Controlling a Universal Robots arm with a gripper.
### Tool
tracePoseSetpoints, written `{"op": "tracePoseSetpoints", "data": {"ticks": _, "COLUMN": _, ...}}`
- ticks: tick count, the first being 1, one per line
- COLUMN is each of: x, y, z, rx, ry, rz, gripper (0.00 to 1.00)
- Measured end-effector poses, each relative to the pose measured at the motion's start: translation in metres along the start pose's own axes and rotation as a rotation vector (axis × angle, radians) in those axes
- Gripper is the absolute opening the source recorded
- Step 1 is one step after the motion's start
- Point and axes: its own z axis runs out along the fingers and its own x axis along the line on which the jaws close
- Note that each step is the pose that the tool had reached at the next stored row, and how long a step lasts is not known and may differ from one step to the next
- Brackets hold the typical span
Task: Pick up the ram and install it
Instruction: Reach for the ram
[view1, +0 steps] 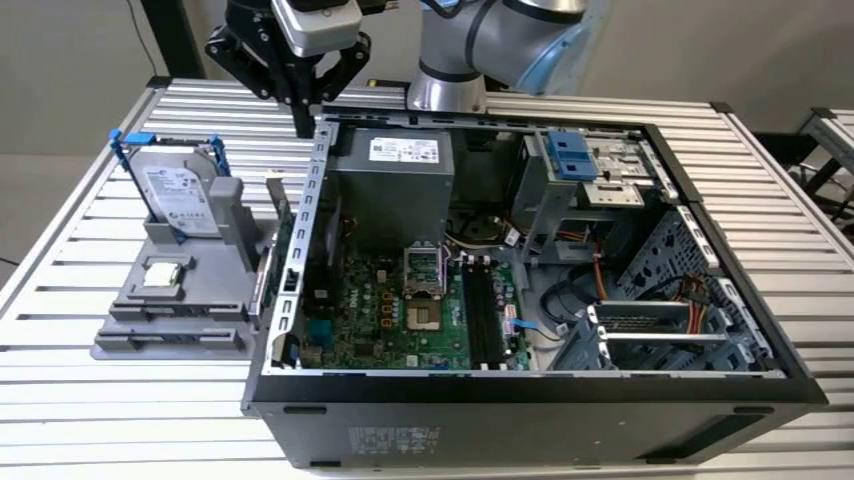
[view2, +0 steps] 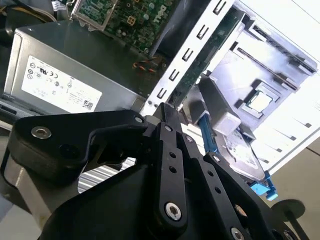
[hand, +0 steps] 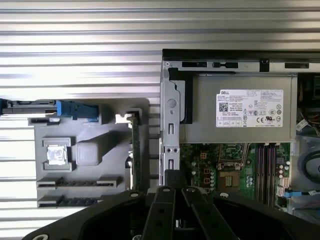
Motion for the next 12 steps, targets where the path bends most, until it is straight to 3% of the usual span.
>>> {"op": "tracePoseSetpoints", "data": {"ticks": 12, "x": 0.0348, "y": -0.001, "z": -0.0009, "rx": -0.0003, "ry": 0.0006, "rz": -0.012, "gripper": 0.0}}
